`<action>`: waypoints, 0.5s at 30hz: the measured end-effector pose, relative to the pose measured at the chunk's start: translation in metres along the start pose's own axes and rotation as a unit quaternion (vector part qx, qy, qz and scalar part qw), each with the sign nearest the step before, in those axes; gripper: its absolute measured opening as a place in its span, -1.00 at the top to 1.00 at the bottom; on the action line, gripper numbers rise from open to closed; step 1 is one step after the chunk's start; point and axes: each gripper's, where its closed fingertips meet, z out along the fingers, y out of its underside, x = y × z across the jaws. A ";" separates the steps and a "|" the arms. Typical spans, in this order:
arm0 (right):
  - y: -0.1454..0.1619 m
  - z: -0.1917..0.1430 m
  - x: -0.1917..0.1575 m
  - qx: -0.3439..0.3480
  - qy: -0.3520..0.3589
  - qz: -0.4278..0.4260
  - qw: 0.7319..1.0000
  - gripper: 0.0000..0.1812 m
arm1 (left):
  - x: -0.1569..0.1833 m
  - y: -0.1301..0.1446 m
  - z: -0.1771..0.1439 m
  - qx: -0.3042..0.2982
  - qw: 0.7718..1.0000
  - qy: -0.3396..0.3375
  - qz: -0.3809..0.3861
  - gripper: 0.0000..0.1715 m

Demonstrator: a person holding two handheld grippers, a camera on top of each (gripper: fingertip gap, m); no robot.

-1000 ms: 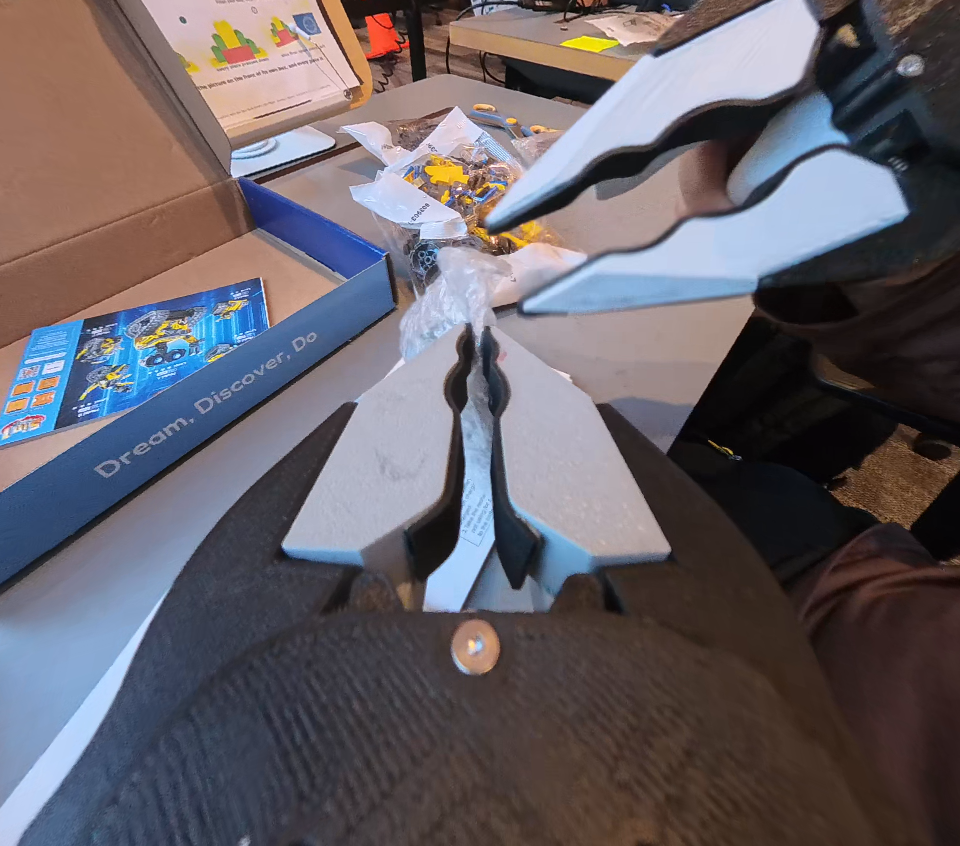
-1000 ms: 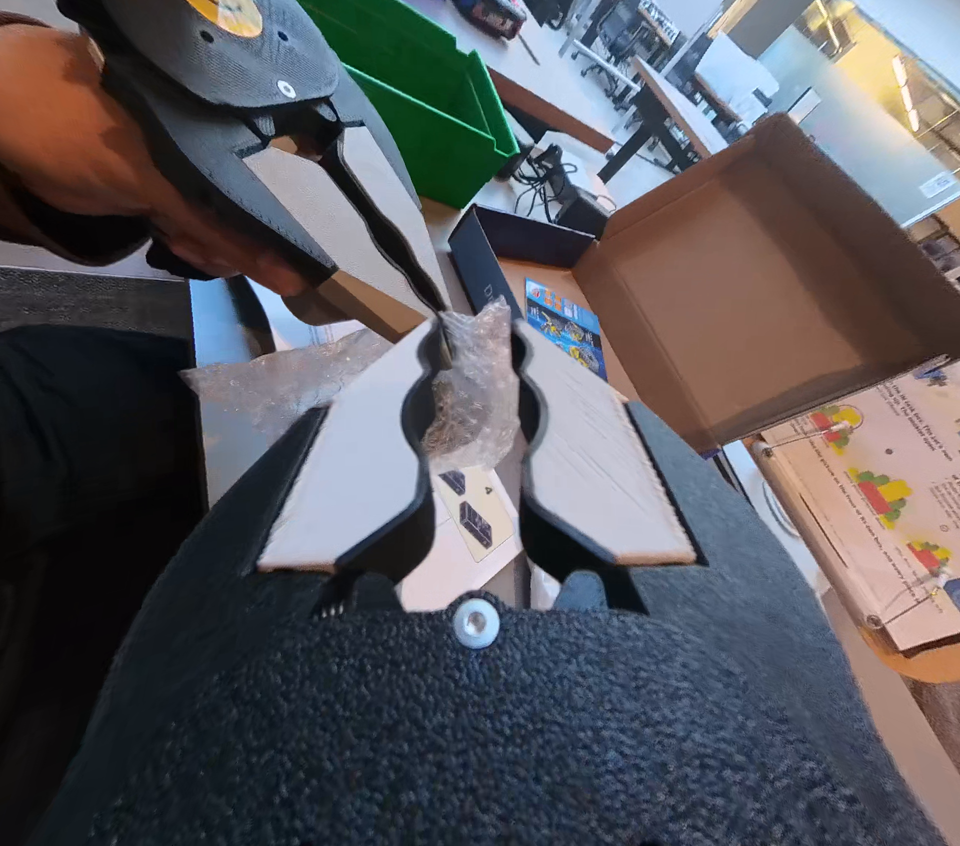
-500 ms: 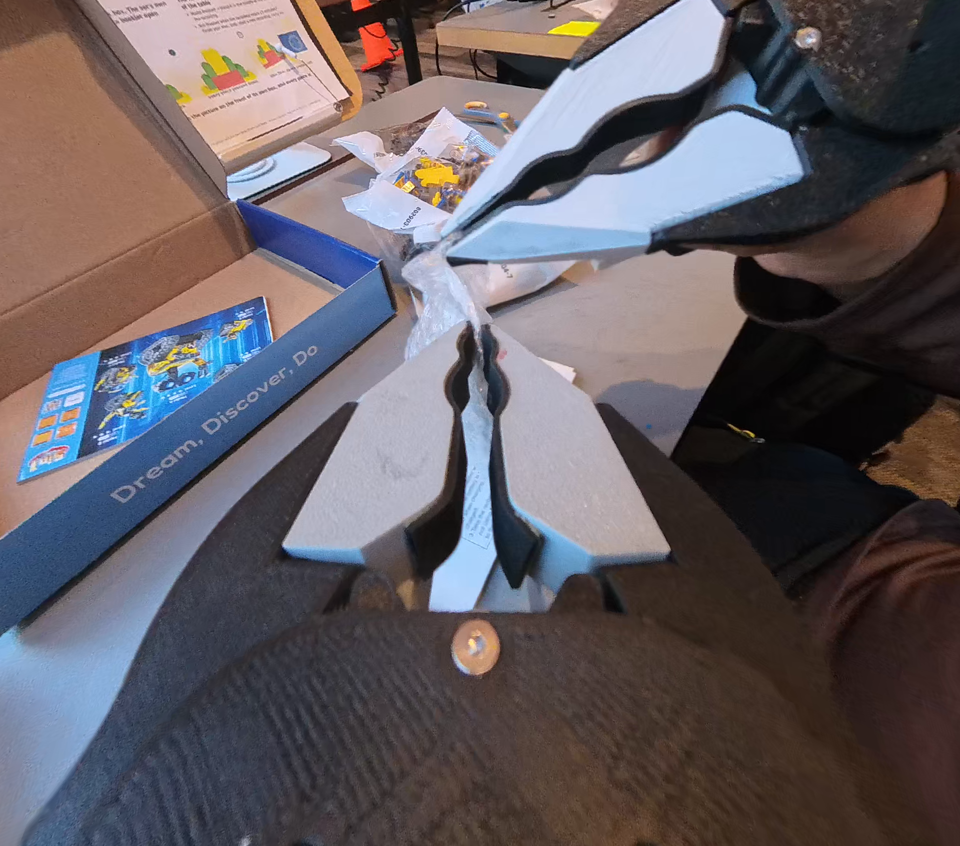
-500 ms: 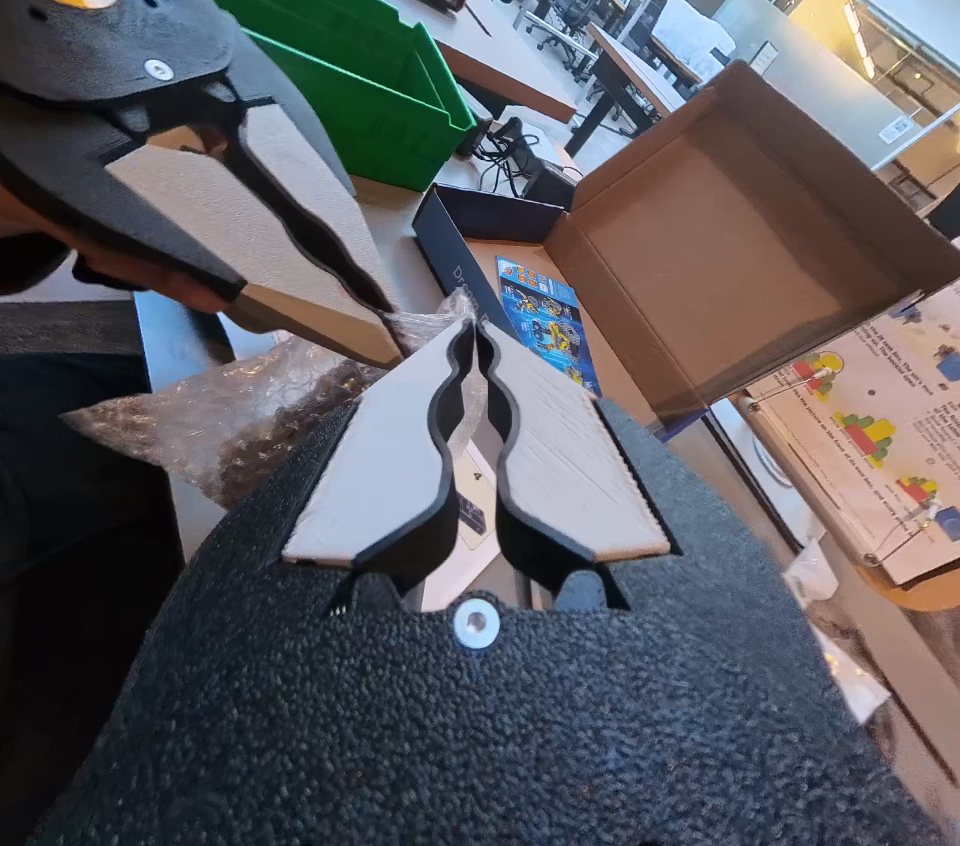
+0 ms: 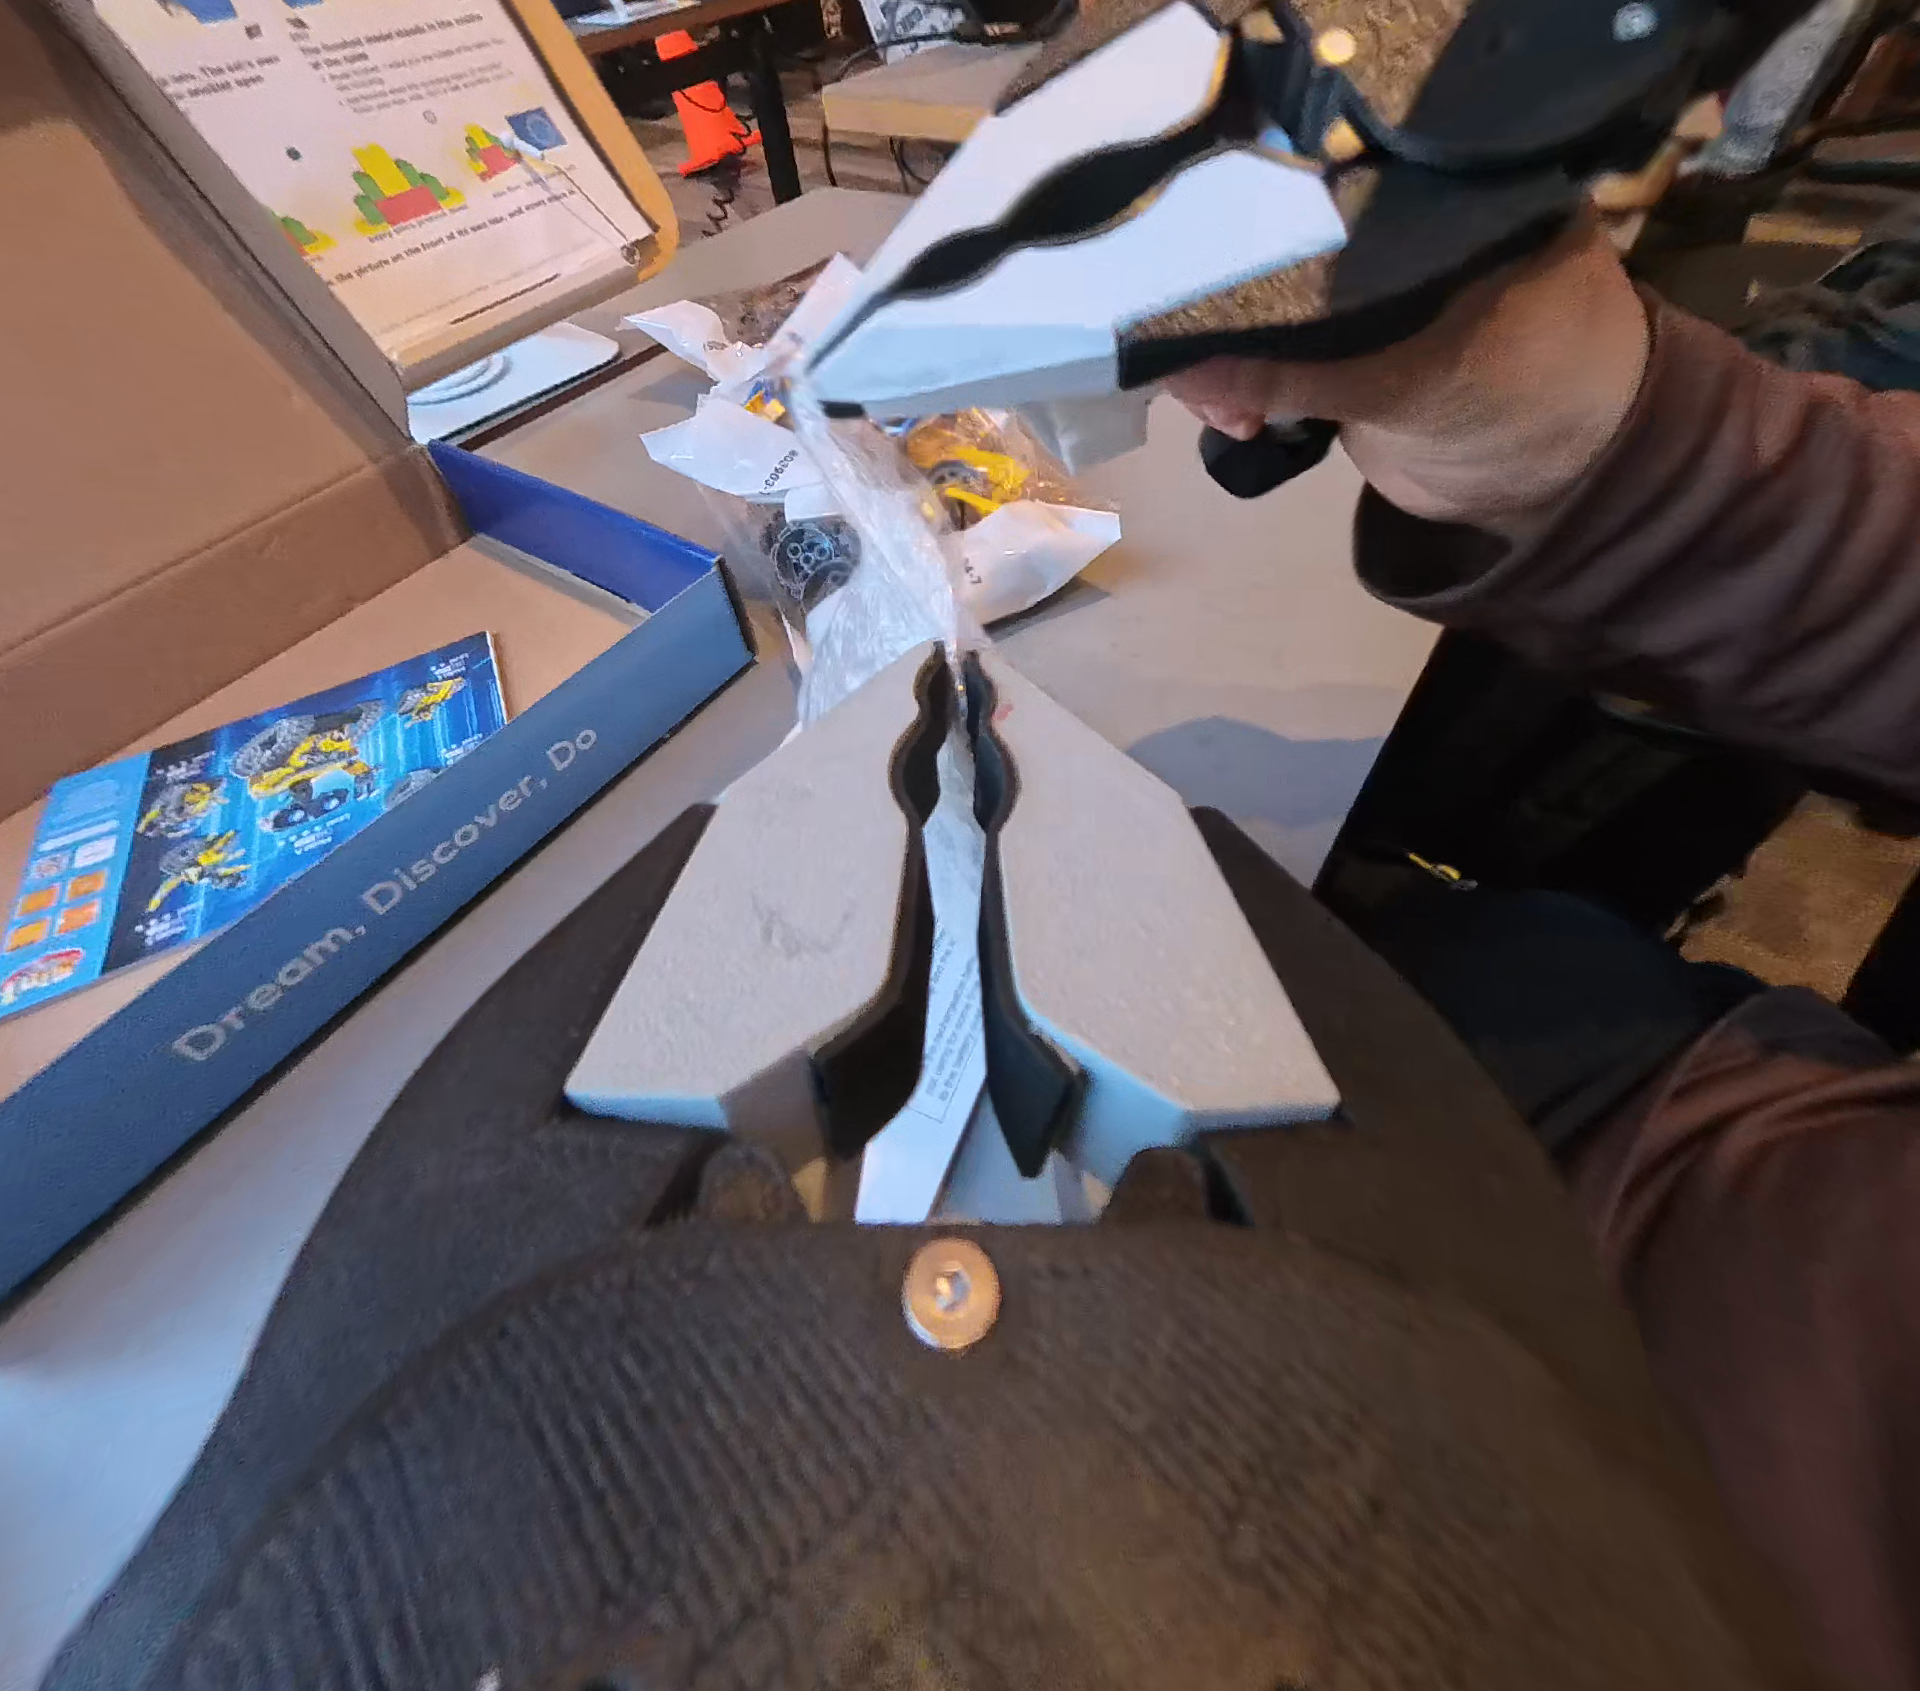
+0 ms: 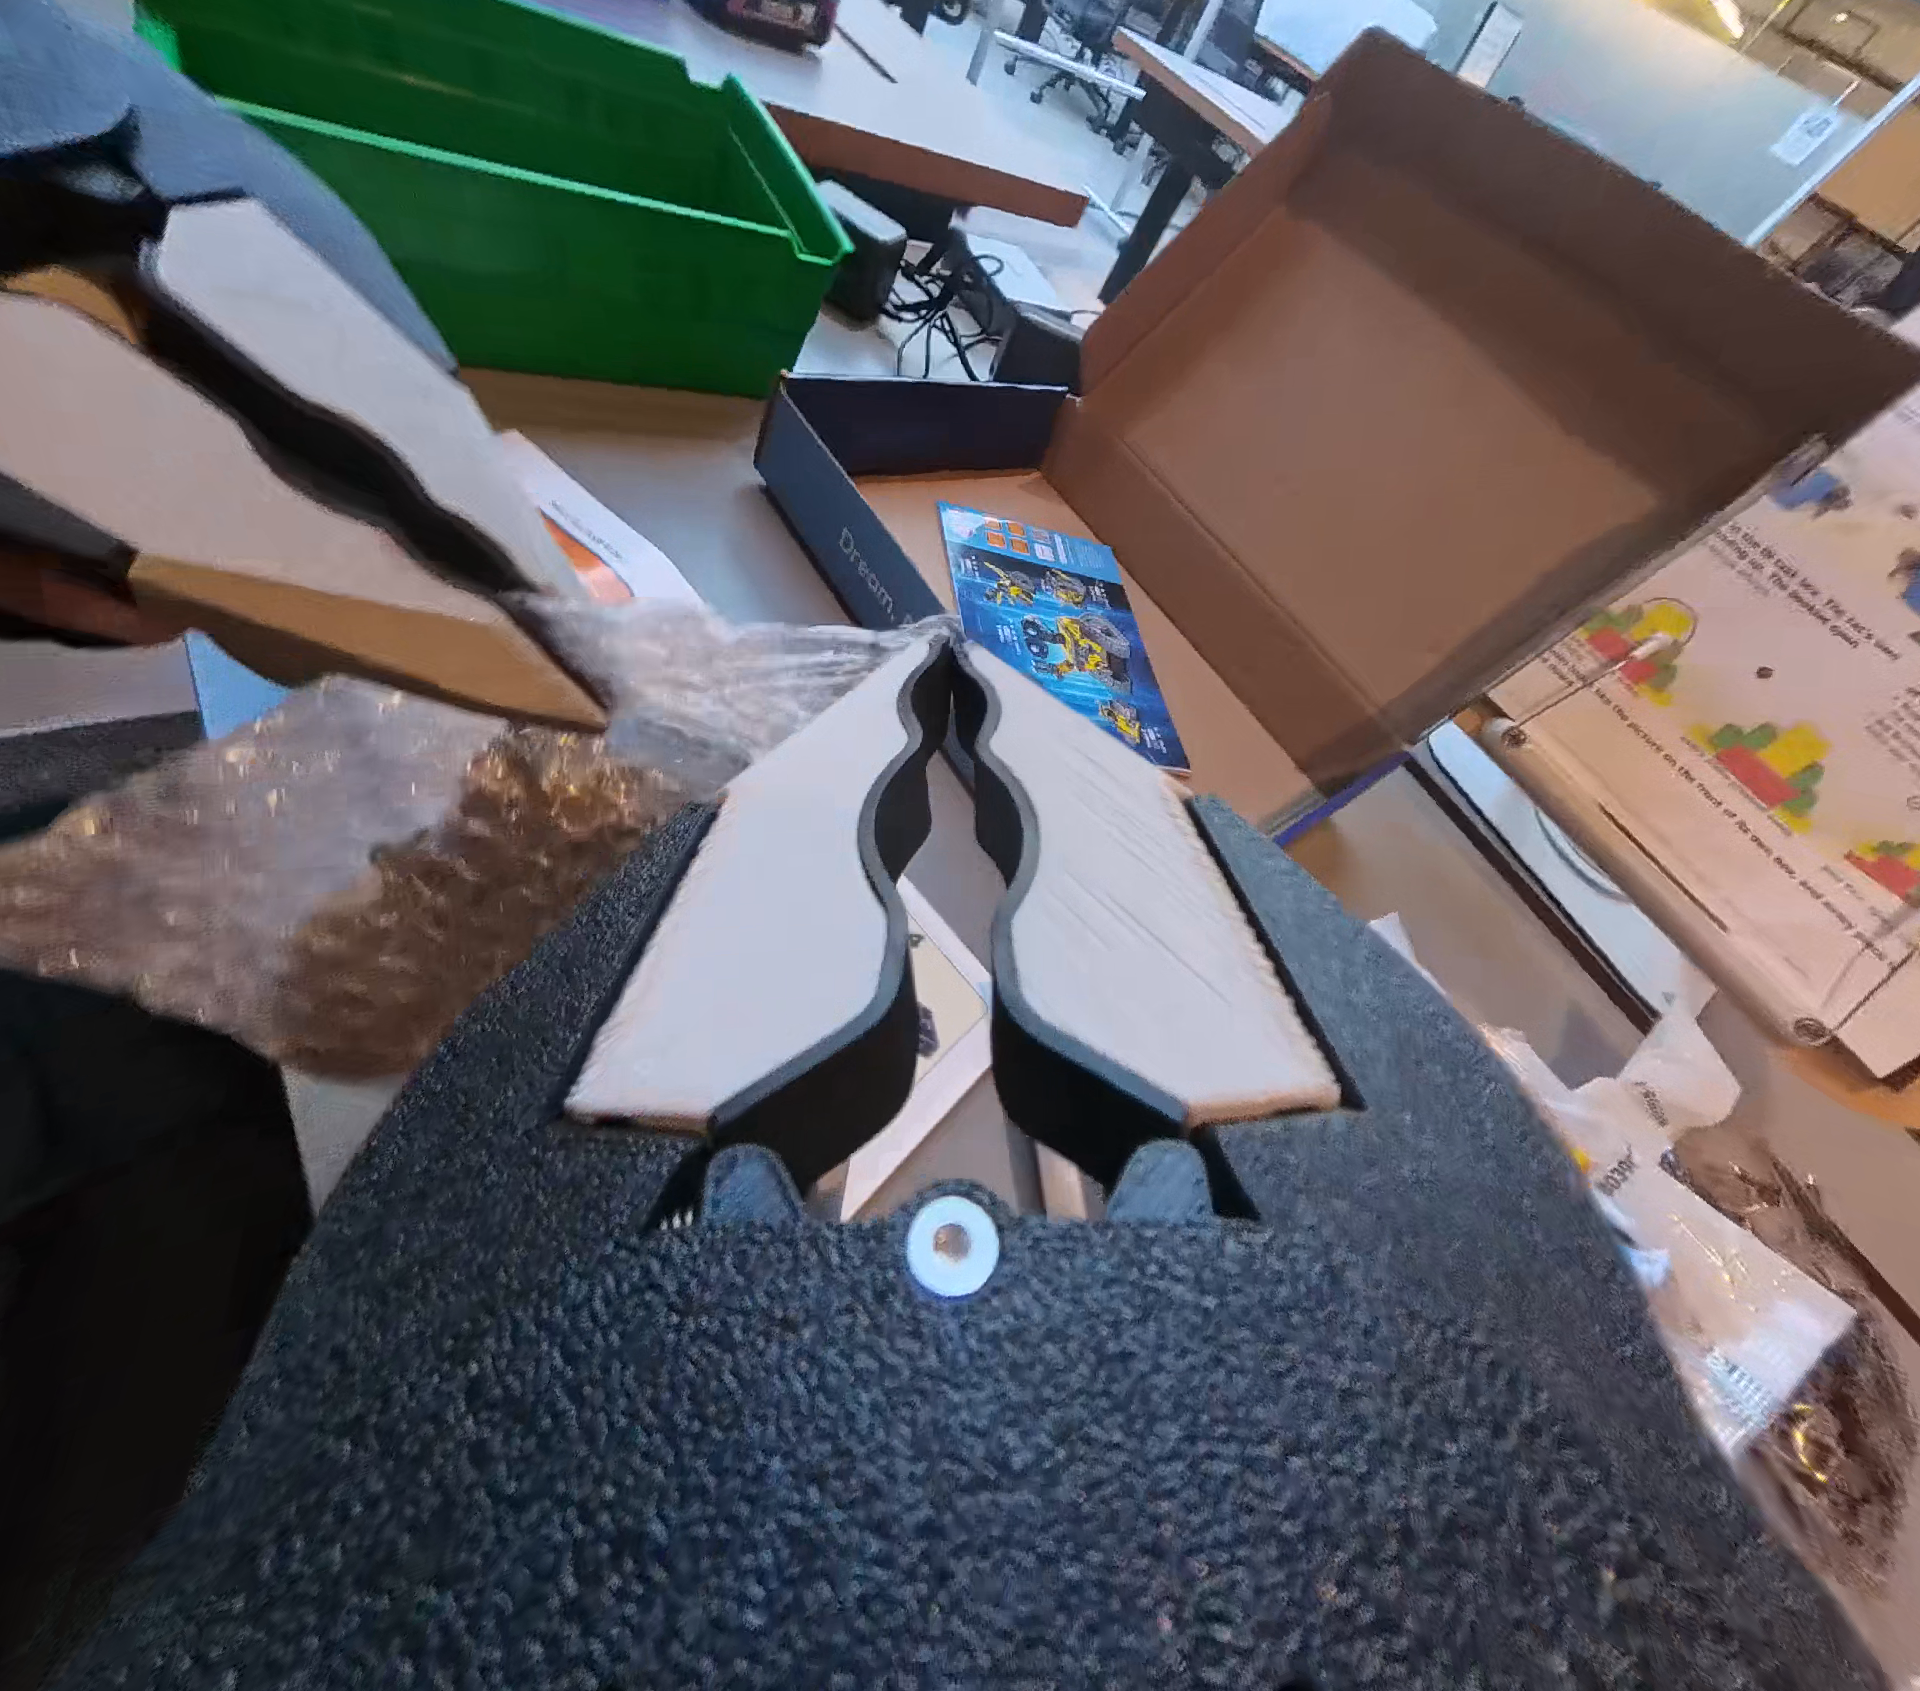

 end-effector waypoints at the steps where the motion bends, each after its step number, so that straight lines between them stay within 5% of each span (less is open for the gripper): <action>1: 0.002 0.001 -0.002 -0.004 -0.005 -0.004 1.000 1.00 | -0.004 0.000 -0.002 0.010 1.000 -0.002 -0.013 1.00; 4: 0.004 -0.004 -0.008 -0.004 -0.065 0.047 0.997 0.96 | -0.018 0.006 -0.001 0.010 0.999 -0.018 -0.035 1.00; 8: 0.009 -0.012 -0.008 -0.013 -0.126 0.121 0.985 0.54 | -0.027 0.012 0.002 0.011 0.998 -0.030 -0.047 1.00; 15: 0.034 -0.004 -0.025 -0.071 -0.164 0.108 0.978 0.31 | -0.034 0.014 0.001 0.008 0.997 -0.043 -0.061 1.00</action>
